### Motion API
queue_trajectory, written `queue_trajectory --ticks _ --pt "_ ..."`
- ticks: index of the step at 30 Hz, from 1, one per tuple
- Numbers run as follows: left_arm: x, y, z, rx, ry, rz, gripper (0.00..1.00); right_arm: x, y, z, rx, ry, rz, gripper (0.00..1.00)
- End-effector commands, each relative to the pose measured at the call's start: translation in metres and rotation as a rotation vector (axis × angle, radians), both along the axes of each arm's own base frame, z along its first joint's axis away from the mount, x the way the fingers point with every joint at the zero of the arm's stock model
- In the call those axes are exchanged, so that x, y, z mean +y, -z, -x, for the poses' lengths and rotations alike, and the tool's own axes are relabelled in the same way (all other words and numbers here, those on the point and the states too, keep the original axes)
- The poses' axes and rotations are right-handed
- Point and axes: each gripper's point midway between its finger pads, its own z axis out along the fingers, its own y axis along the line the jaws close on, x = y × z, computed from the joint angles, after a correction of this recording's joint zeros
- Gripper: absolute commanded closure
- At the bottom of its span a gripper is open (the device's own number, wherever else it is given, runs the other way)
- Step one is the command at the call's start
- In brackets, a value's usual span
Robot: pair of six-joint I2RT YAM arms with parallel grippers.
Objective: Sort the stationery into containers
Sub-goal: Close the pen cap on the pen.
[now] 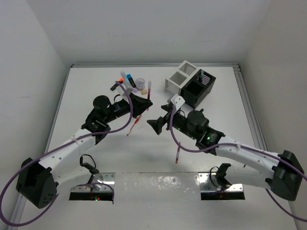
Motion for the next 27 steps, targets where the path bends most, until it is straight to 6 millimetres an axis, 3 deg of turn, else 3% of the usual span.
queue_trajectory --ticks 1,6,8,10,11,13,14,19,27 --pt "0.011 0.008 -0.003 -0.099 -0.033 -0.105 1.00 -0.018 -0.007 0.008 0.005 0.000 0.146 0.01" --pt "0.013 0.027 -0.001 -0.153 -0.020 -0.206 1.00 -0.030 -0.061 0.000 -0.079 0.043 0.168 0.03" --pt "0.012 0.032 0.000 -0.181 -0.015 -0.243 1.00 -0.028 -0.089 -0.005 -0.131 0.058 0.115 0.26" --pt "0.012 0.039 0.000 -0.183 -0.011 -0.271 1.00 -0.021 -0.111 -0.009 -0.166 0.061 0.052 0.40" --pt "0.012 0.039 0.000 -0.192 -0.011 -0.280 1.00 -0.019 -0.117 -0.011 -0.173 0.067 0.033 0.38" --pt "0.013 0.039 -0.001 -0.195 -0.013 -0.284 1.00 -0.015 -0.130 -0.019 -0.177 0.095 -0.012 0.20" --pt "0.013 0.039 0.000 -0.196 -0.012 -0.283 1.00 -0.016 -0.132 -0.024 -0.174 0.127 -0.024 0.08" --pt "0.009 0.039 0.003 -0.196 0.005 -0.279 1.00 -0.008 -0.136 -0.038 -0.165 0.166 -0.106 0.05" --pt "0.007 0.039 0.007 -0.196 0.018 -0.275 1.00 0.003 -0.132 -0.053 -0.145 0.183 -0.176 0.29"
